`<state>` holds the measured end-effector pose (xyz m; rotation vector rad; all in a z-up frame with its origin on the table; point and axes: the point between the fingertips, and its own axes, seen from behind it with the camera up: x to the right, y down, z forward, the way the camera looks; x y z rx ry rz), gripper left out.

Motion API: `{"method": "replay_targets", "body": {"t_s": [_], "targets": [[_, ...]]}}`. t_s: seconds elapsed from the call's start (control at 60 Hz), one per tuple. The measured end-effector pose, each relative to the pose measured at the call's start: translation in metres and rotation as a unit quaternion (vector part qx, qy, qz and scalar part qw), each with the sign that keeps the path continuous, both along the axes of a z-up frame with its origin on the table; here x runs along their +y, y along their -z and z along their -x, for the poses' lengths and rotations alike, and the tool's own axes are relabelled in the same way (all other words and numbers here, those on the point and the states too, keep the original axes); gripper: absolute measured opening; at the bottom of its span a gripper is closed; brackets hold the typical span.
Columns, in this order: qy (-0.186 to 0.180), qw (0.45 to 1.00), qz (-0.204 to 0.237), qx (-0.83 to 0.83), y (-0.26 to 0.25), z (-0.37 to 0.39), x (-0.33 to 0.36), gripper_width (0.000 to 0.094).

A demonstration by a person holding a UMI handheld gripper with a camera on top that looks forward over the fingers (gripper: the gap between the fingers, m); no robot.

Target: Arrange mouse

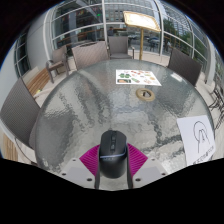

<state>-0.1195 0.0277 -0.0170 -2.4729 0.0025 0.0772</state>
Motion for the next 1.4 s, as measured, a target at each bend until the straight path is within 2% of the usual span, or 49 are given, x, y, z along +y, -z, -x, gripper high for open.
{"method": "replay_targets", "body": {"t_s": [0.033, 0.133, 0.233, 0.283, 0.35, 0.45, 0.533, 0.55, 0.667, 0.733, 0.817, 0.9, 0.967, 1.067, 1.15, 1.283, 1.317, 1.4], "targets": [[-0.001, 1.0, 0.001, -0.001, -0.003, -0.008, 0.002, 0.0334], [-0.004, 1.0, 0.005, -0.006, 0.001, 0.005, 0.001, 0.0332], [-0.026, 1.0, 0.011, -0.002, -0.004, 0.006, 0.001, 0.0331], [-0.045, 0.999, -0.003, 0.006, -0.03, 0.001, 0.011, 0.0331], [-0.061, 0.997, -0.045, -0.005, -0.076, -0.013, 0.029, 0.0333], [-0.072, 0.989, -0.13, -0.028, -0.19, -0.068, 0.075, 0.0334], [-0.068, 0.977, -0.195, -0.049, -0.276, -0.139, 0.083, 0.0333], [-0.061, 0.975, -0.205, -0.055, -0.273, -0.125, 0.076, 0.0333], [-0.046, 0.966, -0.24, -0.087, -0.328, -0.218, 0.084, 0.0332], [-0.029, 0.966, -0.237, -0.098, -0.312, -0.26, 0.075, 0.0331], [-0.009, 0.975, -0.206, -0.087, -0.27, -0.308, 0.065, 0.0332], [-0.002, 0.986, -0.148, -0.072, -0.199, -0.334, 0.05, 0.0329], [-0.009, 0.992, -0.105, -0.07, -0.137, -0.344, 0.036, 0.0331], [-0.019, 0.997, -0.047, -0.06, -0.075, -0.346, 0.015, 0.0328], [-0.017, 0.999, -0.028, -0.039, -0.042, -0.334, 0.002, 0.033], [-0.047, 0.996, 0.022, -0.069, 0.002, -0.333, -0.021, 0.0351], [-0.045, 0.996, -0.002, -0.074, -0.002, -0.332, -0.018, 0.0356], [-0.044, 0.996, 0.004, -0.072, 0.0, -0.334, -0.018, 0.0416]]}}
